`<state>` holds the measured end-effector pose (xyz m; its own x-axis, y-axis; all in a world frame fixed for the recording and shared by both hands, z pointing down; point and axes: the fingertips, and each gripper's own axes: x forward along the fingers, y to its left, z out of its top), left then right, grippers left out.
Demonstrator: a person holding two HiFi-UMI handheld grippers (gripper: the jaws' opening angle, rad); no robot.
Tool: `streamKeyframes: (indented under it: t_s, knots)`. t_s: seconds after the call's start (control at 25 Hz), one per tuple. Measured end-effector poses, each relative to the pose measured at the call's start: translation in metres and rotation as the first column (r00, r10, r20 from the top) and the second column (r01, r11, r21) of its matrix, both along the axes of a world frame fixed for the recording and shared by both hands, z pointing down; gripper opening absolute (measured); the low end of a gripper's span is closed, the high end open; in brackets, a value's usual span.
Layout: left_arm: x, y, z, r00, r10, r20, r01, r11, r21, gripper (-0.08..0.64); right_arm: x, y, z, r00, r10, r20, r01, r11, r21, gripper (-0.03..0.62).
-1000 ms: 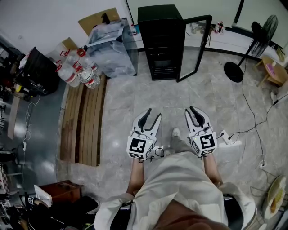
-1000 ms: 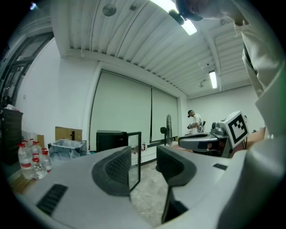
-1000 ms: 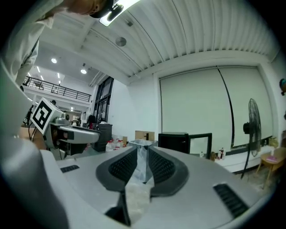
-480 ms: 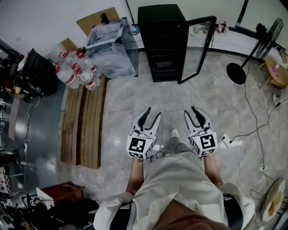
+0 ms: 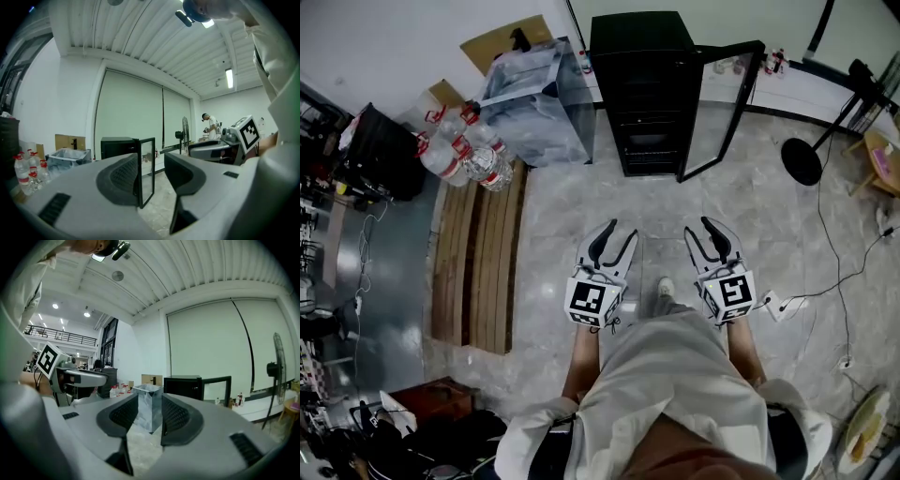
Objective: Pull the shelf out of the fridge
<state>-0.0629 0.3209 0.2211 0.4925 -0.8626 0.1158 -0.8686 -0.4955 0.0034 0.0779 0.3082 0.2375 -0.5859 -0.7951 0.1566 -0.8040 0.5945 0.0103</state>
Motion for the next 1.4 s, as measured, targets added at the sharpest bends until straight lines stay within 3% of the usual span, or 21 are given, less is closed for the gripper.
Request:
streamKeyframes:
  t_s: [0.56, 1.4]
  knots:
    - [0.029, -0.079, 0.002, 0.998, -0.052, 0.033, 0.052, 0.998, -0.022, 0.184, 0.032, -0.09, 0.007, 0.998, -0.049, 0.025, 0.05, 0.998, -0.033, 0.155]
    - [0.033, -0.137, 0.007, 0.997, -0.057, 0.043, 0.058, 0.998, -0.015, 0.183, 0.036, -0.146, 0.016, 0.998, -0.039, 0.045, 0.041, 0.998, -0.05, 0.153]
